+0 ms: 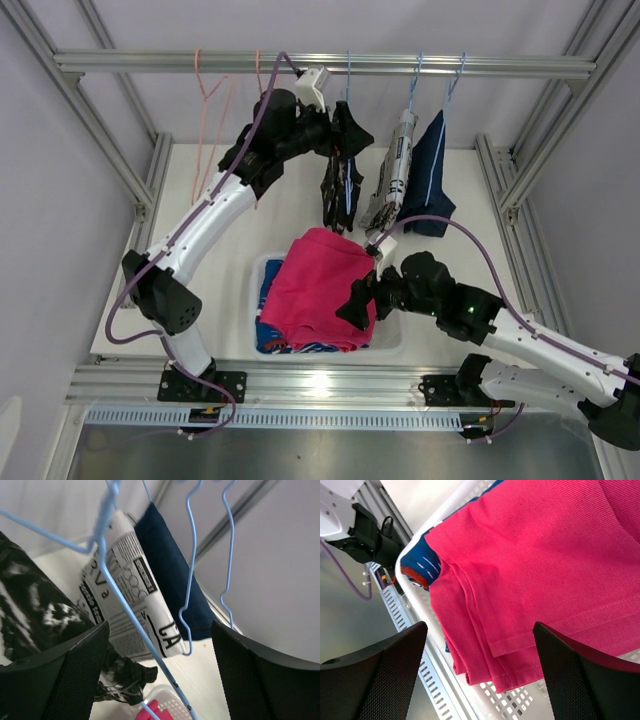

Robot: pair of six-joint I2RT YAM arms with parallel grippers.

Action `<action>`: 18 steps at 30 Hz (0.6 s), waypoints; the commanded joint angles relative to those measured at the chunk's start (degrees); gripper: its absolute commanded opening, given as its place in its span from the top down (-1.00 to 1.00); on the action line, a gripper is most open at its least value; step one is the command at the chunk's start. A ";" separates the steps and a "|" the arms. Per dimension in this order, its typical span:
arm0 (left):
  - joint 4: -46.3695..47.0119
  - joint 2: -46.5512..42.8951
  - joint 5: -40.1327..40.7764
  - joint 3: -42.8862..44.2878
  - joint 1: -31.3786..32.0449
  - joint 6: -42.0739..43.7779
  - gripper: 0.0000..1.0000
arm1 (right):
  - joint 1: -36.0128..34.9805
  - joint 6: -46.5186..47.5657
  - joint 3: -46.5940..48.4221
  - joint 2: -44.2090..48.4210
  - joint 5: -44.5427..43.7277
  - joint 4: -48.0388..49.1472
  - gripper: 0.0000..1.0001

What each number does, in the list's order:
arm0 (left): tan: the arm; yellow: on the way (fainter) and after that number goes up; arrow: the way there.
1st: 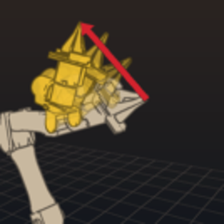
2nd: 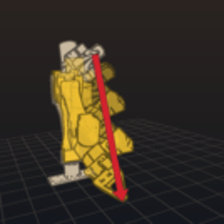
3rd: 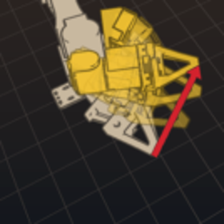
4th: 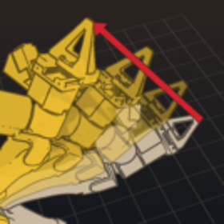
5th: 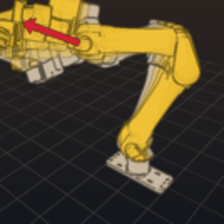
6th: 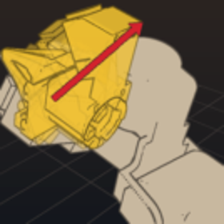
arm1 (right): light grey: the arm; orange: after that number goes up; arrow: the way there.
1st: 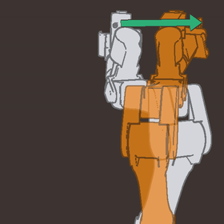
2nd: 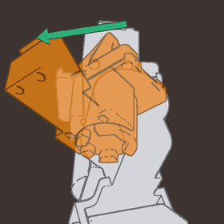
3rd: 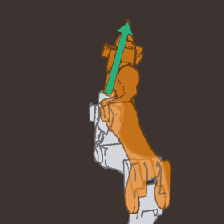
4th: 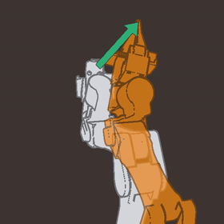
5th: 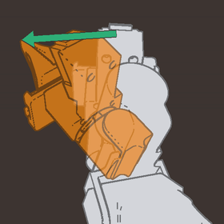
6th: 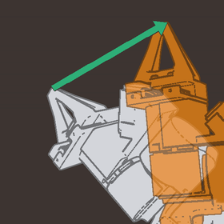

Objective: Remove the trousers from the hanger
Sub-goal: Pick up the hanger from the clothesline.

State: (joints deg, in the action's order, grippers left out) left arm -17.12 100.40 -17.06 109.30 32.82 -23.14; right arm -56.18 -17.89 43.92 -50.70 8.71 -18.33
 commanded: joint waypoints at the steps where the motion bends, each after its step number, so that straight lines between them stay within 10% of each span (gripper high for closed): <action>1: 6.02 -0.11 -7.44 -4.60 -0.47 -2.96 -0.71 | -0.07 0.49 1.08 -1.33 -1.33 1.01 -0.84; 18: 34.43 -4.78 -20.64 -21.58 -4.43 -19.13 -0.36 | 0.20 0.58 1.78 -3.44 -1.24 0.05 -0.86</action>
State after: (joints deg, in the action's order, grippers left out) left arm 9.34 98.85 -33.74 88.38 28.99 -38.46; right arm -56.14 -17.87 43.92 -53.87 8.16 -18.65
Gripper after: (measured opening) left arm 0.682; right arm 0.926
